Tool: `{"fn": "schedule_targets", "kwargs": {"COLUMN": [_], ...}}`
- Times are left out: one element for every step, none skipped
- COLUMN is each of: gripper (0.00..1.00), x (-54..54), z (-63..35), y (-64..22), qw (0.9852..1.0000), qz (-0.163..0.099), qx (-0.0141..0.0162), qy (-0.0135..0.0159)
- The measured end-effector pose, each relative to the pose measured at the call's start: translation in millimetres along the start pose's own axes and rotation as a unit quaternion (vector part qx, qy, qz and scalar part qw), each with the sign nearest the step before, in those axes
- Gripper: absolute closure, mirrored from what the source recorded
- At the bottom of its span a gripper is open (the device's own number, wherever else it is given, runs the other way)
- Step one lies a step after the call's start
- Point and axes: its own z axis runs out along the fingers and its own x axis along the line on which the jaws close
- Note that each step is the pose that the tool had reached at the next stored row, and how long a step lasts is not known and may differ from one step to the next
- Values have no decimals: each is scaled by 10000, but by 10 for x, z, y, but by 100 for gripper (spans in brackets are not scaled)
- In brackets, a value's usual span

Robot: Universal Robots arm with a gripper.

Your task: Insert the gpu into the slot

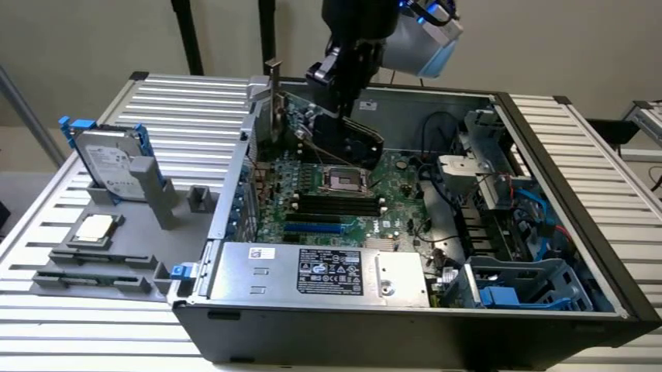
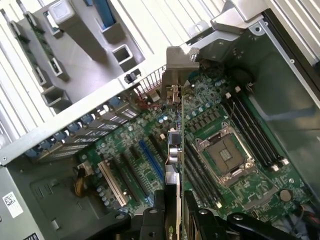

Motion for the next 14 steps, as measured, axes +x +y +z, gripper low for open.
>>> {"fn": "schedule_targets", "kwargs": {"gripper": [74,74,74,74,74,74,74,74,74,74,74,74,74,74], "x": [0,0,0,0,-1,-1,-1,-1,-1,-1,-1,-1,-1,-2], "z": [3,6,9,11,14,17,20,23,26,29,32,35,38,41], "y": [0,0,-1,-1,-1,-1,-2,-2,-2,-2,-3,-3,-3,-3], "qw": [10000,9998,9996,9993,9990,9985,9980,9974,9966,9958,9950,9940,9930,9919], "qz": [-91,-187,-278,-367,-456,-546,-638,-725,-816,-909,-998,-1087,-1176,-1265], "qx": [3,7,10,13,16,20,23,26,30,33,36,39,43,46], "qy": [6,14,21,28,35,42,49,56,63,70,77,84,90,97]}}
